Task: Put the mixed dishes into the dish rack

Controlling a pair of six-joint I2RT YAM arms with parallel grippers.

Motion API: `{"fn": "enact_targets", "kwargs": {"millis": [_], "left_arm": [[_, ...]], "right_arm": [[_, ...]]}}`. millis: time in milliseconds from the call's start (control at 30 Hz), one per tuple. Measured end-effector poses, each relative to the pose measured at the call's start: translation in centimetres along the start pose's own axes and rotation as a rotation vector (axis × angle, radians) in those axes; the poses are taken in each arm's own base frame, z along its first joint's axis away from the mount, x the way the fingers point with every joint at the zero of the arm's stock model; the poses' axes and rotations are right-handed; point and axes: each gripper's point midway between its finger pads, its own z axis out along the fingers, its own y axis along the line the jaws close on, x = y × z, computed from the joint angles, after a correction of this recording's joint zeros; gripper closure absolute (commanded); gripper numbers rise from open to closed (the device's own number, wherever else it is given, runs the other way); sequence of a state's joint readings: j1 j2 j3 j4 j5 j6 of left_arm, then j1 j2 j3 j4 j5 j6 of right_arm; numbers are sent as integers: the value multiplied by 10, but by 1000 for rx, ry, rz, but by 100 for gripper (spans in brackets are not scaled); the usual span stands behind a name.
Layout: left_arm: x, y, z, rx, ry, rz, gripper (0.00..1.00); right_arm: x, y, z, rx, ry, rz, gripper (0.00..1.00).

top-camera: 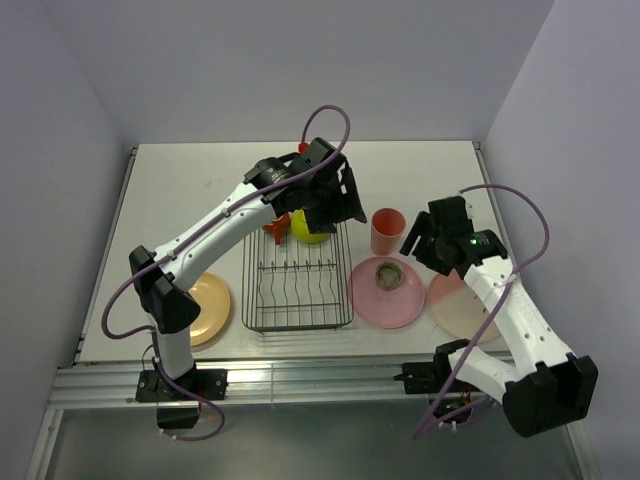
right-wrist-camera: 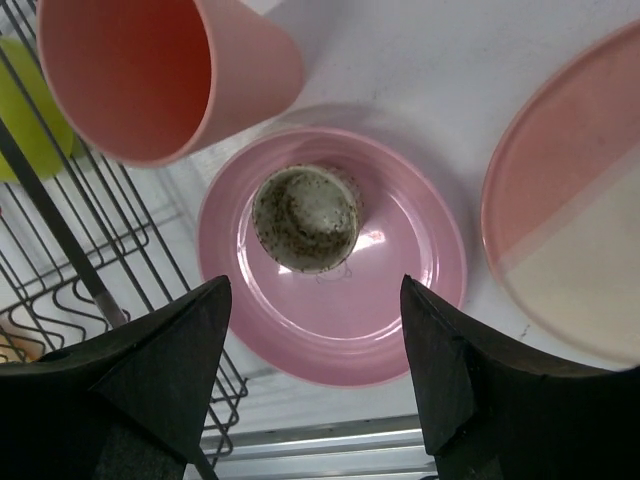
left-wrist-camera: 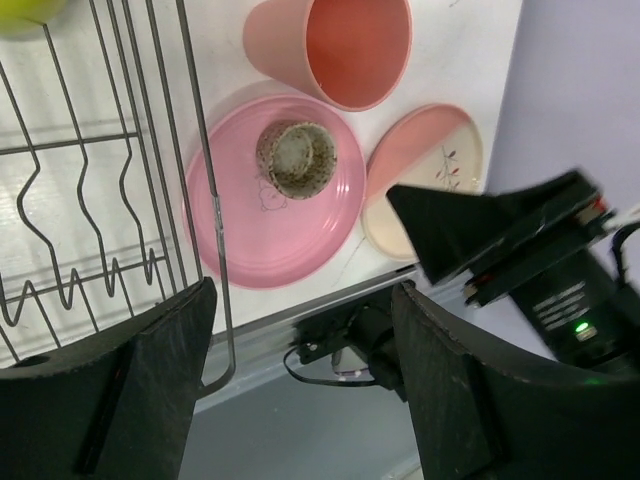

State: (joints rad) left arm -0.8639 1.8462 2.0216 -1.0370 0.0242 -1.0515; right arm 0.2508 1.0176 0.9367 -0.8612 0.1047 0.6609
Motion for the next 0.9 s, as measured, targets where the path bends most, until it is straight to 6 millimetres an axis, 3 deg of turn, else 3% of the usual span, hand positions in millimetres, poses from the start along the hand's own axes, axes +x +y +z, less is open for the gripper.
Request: {"fn": "enact_targets", "kwargs": {"millis": [133, 333, 533, 900], "left_arm": [[8, 1, 11, -28, 6, 64, 25], [6, 1, 46, -82, 11, 124, 26], [1, 2, 86, -107, 33, 134, 31], [-18, 19, 129, -91, 84, 37, 37]], "right_arm": [[-9, -1, 8, -1, 26, 50, 25], [-11, 4, 0, -61, 10, 106, 26], [18, -8, 5, -70, 56, 110, 26], [15, -14, -25, -127, -47, 95, 26]]}}
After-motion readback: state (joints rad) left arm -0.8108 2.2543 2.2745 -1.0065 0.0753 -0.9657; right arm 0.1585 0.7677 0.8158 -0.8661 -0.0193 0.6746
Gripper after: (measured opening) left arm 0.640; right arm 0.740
